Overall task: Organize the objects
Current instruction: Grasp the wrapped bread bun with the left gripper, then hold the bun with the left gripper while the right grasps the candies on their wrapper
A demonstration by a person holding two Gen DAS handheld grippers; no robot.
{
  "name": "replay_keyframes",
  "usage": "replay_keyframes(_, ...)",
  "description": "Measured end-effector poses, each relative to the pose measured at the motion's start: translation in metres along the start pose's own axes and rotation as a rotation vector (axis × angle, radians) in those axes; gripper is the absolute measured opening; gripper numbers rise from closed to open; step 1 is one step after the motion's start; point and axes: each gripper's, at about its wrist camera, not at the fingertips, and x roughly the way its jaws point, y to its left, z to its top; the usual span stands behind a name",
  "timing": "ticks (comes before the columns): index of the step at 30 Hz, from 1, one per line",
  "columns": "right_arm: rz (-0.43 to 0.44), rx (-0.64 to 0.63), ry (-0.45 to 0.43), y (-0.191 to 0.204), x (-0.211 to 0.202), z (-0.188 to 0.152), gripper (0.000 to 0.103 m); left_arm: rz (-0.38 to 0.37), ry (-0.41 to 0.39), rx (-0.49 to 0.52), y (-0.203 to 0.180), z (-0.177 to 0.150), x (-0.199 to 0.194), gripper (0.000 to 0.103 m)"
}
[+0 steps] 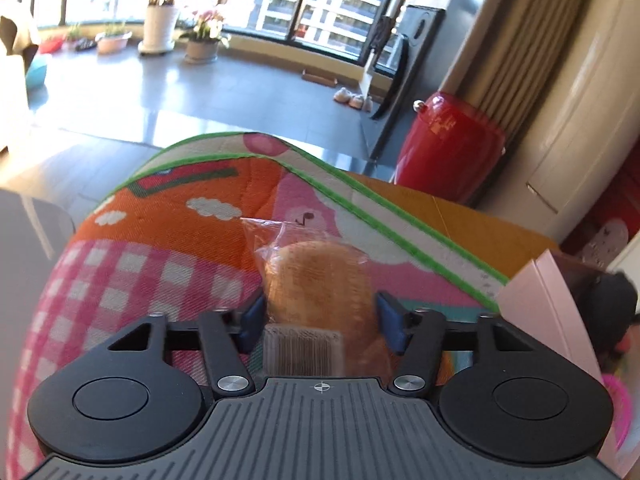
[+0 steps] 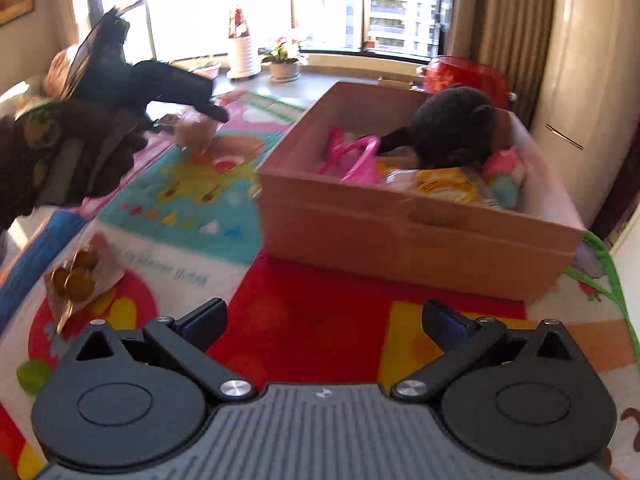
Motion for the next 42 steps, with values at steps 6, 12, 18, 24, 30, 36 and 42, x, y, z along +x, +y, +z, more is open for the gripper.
replay_keyframes(6,0.048,-0.068,0.014,0.030,-0.004,-0.007,0.103,-0.123,0.009,-0.059,0.020,-0.033,-0.061,0.059)
replay_keyframes(12,0.164,-0.110,0.039,0.070,-0.007,-0.003,0.103,-0.090,0.024,-0.011,0.045,-0.086,-0.141,0.058)
replay_keyframes(18,0.228,-0.153,0.061,0.122,0.007,0.004,0.103,-0.008,-0.003,-0.092,0.078,-0.119,-0.185,0.058)
replay_keyframes(24,0.151,-0.237,0.035,0.147,0.015,0.007,0.103,-0.043,-0.024,-0.170,0.093,-0.128,-0.203,0.058)
replay_keyframes(30,-0.108,-0.259,-0.037,0.116,0.013,0.007,0.103,0.000,-0.073,-0.166,0.090,-0.127,-0.204,0.058)
replay_keyframes(36,0.040,-0.101,0.055,0.101,0.012,0.020,0.103,-0.014,-0.031,-0.123,0.078,-0.134,-0.191,0.059)
replay_keyframes(42,0.160,-0.078,0.107,0.133,0.028,0.031,0.103,0.026,-0.027,-0.063,0.067,-0.137,-0.195,0.059)
